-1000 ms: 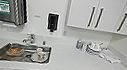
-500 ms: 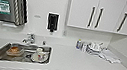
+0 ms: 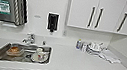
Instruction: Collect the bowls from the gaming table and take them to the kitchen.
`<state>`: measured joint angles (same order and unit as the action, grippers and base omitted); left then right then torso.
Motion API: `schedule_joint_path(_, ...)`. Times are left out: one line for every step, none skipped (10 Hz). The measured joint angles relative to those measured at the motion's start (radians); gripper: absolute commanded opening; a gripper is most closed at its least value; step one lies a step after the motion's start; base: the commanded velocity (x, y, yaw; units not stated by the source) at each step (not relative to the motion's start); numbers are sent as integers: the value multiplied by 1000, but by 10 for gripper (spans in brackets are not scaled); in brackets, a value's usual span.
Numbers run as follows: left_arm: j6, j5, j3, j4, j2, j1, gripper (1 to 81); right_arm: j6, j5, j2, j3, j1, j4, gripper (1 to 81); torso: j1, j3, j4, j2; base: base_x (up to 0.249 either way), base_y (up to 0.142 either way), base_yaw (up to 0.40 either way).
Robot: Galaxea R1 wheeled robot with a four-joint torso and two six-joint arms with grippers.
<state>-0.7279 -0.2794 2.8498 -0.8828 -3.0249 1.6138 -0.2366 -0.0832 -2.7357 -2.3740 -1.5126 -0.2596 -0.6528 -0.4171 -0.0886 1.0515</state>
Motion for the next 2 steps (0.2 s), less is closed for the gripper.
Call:
schedule_joint_path(-1, 3, 16, 1, 3, -3, 811, 0, -1, -16, -20, -26, -9, 811, 0, 0, 0, 0, 0, 0, 0)
schedule_joint_path(-2, 7, 25, 4, 3, -10, 811, 0, -1, -33, -40, -42, -15, 811, 0, 0, 0, 0, 0, 0, 0)
